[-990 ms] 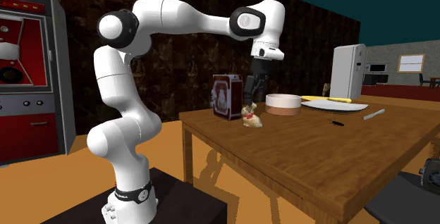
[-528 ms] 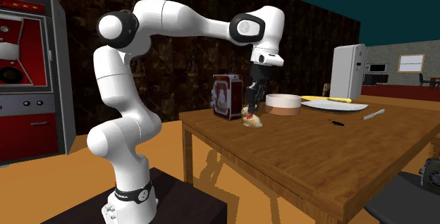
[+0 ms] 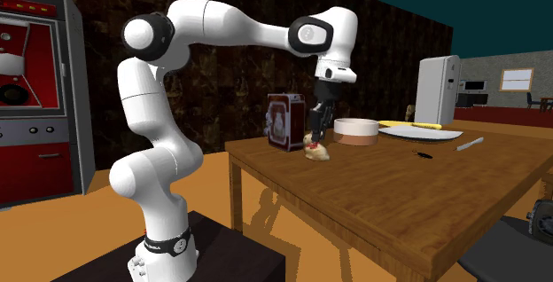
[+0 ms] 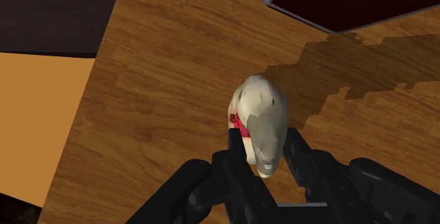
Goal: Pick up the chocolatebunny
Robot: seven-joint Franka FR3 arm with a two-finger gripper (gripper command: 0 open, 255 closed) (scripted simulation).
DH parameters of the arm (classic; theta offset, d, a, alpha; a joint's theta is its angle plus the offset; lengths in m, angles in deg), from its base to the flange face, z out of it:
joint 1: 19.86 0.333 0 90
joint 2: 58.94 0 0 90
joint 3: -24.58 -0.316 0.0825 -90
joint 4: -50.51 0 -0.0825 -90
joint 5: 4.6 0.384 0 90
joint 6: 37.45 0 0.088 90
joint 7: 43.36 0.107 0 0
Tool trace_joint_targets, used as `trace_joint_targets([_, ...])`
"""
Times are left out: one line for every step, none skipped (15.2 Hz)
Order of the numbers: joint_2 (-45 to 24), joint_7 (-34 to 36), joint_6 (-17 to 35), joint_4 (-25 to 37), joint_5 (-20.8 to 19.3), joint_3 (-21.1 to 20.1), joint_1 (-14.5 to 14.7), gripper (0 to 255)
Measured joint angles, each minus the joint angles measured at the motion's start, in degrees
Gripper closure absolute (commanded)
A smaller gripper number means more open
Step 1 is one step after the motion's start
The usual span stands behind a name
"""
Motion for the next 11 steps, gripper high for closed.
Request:
trace_joint_targets([0.04,0.05,-0.55,0.49,0.01,0.04,0.00,255])
trace_joint_targets([-0.10,0.08,-1.23,1.29,-0.08,0.11,-0.06,255])
trace_joint_targets([-0.25,0.12,-1.97,2.16,-0.16,0.19,-0.12,255])
trace_joint_targets([-0.41,0.34,-2.65,3.02,-0.20,0.14,-0.11,255])
trace_joint_targets([-0.62,0.51,-3.32,3.90,-0.27,0.13,-0.12,255])
trace_joint_targets([-0.81,0.68,-4.11,4.89,-0.33,0.12,-0.14,255])
trace_joint_targets([-0.70,0.69,-4.91,5.58,-0.32,0.23,-0.17,255])
trace_joint_targets([-0.99,0.75,-5.71,6.64,-0.45,0.29,-0.24,255])
trace_joint_targets([-1.24,0.90,-6.58,7.75,-0.55,0.31,-0.28,255])
trace_joint_targets([-1.62,1.16,-7.39,8.95,-0.66,0.25,-0.29,255])
trace_joint_targets([-1.68,1.25,-7.95,9.55,-0.67,0.27,-0.30,255])
